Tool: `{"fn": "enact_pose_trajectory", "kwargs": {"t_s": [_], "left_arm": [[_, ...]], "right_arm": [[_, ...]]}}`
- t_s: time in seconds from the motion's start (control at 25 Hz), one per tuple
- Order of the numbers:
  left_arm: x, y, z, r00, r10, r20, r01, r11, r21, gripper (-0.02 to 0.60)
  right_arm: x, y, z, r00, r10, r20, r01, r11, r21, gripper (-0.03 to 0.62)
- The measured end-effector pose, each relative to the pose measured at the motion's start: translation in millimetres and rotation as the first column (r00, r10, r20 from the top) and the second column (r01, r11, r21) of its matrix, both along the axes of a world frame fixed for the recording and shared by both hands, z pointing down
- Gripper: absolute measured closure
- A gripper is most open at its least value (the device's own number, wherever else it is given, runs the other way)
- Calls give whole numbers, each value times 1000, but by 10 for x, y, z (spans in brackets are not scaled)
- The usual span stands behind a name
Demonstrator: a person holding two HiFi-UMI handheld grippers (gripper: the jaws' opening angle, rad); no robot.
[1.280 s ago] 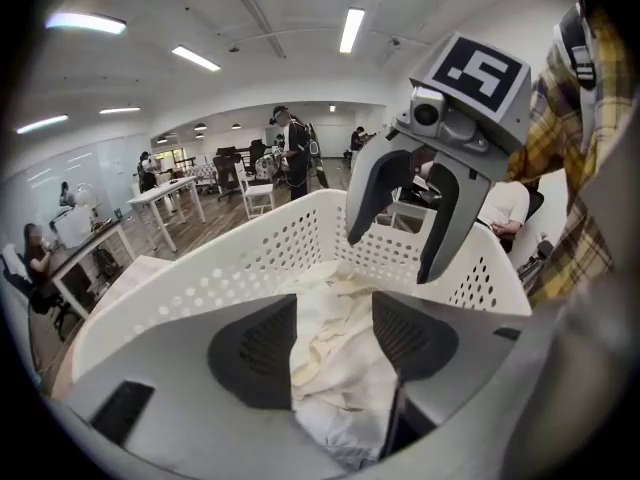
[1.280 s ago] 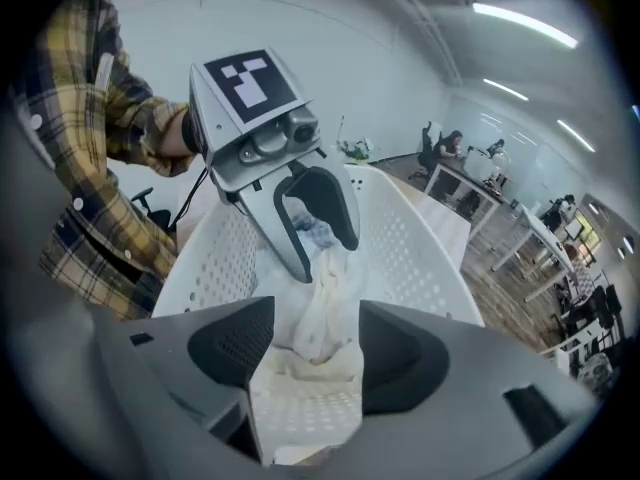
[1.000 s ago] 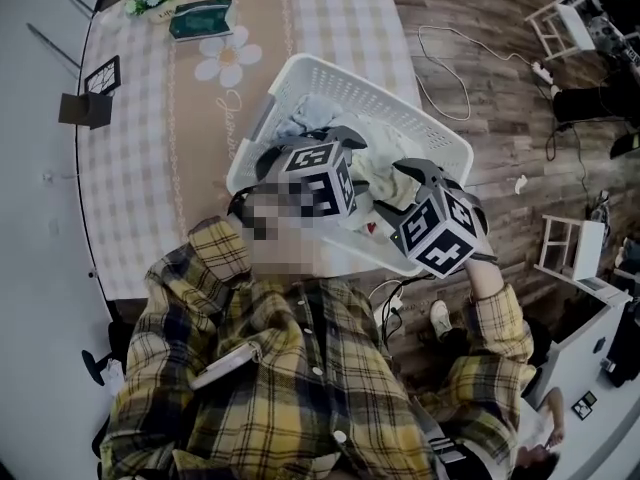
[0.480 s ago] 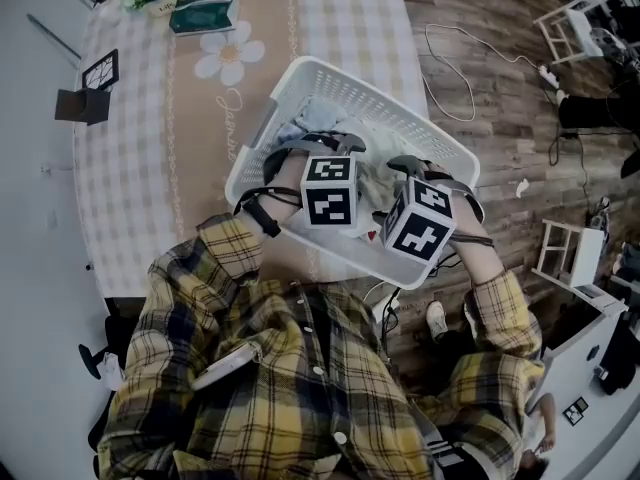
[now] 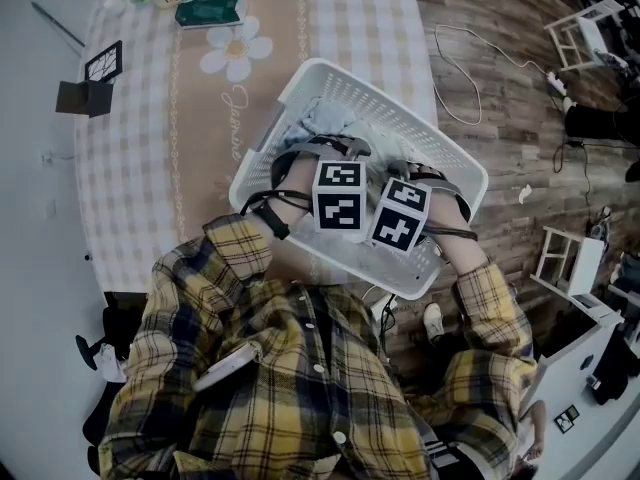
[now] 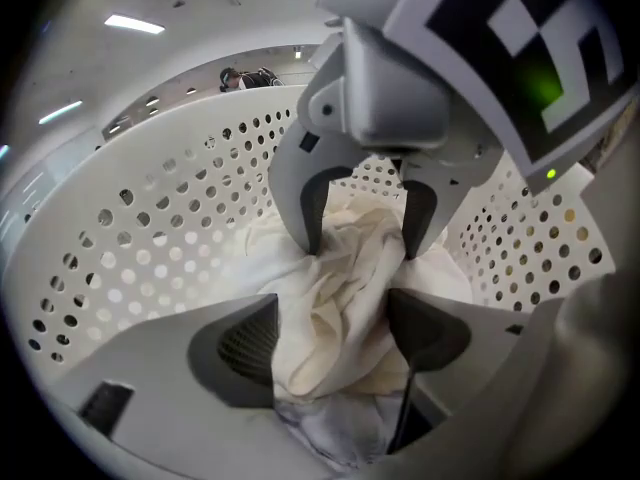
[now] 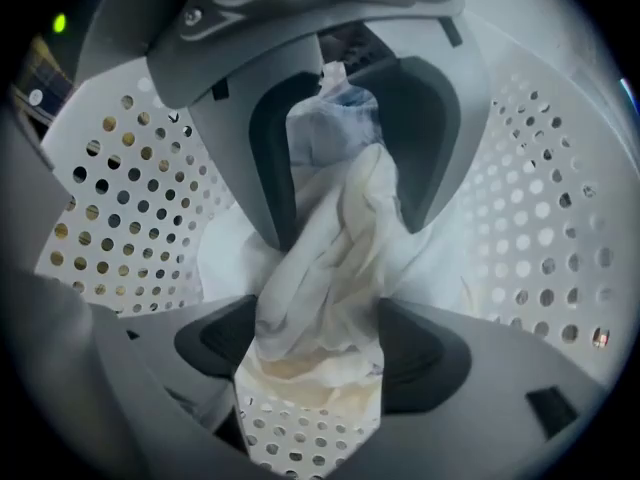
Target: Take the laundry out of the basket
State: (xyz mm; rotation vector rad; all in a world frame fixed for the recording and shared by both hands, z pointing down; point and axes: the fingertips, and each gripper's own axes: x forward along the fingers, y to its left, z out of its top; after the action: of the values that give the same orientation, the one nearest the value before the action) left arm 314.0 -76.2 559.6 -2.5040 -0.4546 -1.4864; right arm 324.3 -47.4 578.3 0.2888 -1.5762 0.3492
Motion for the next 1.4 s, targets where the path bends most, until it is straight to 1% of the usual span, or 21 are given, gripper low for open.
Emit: {"fn": "enact_pose_trajectory", "kwargs": {"t_s": [0.04,0.12,0.16,0.2,0.24,0.32,0.36,0.44,0.64,0.8,0.92,1.2,1.4], "left_arm": [[-3,5,2,1000,0,1,0,1000,-7,198],[-16,20,4,1000,8,1,-8,1000,-17,225],[-23,31,5,1000,14,0,-14,1000,-19,249],[-30,42,4,1000,21,-1,-21,1000,-20,285],[-34,49,1,1000,26,-2,-26,999,-20,320],[-35,52,-14,999,37,-6,-37,999,-14,420],[-35,49,-20,999,41,-6,-41,999,-10,480],[-42,41,-23,999,46,-2,-46,999,-6,509],[-51,22,-54,998,61,-3,-61,998,31,521],[-54,-3,-126,999,48,-17,-47,998,52,522],[-33,-39,-225,999,34,-41,-31,997,73,523],[-42,-80,-521,996,-11,-93,22,992,122,526],[-87,-46,-768,991,-42,-129,62,986,152,526]], "right_arm": [[2,4,24,1000,9,2,-9,1000,-10,184],[-3,6,51,999,37,18,-36,999,-32,227],[-2,2,56,998,50,25,-49,998,-39,255],[2,-7,58,998,62,30,-61,997,-42,281],[7,-19,57,997,71,33,-70,997,-41,321],[10,-47,45,996,85,41,-84,996,-32,425],[8,-63,35,995,89,46,-88,996,-25,473],[-5,-86,15,994,90,56,-89,996,-12,503],[-25,-113,-52,995,79,68,-80,997,21,520],[-27,-140,-156,994,84,75,-89,994,60,523],[-4,-188,-268,992,96,79,-105,989,107,523],[-6,-250,-614,987,117,107,-138,966,220,525],[-23,-254,-886,974,157,162,-200,932,301,525]]}}
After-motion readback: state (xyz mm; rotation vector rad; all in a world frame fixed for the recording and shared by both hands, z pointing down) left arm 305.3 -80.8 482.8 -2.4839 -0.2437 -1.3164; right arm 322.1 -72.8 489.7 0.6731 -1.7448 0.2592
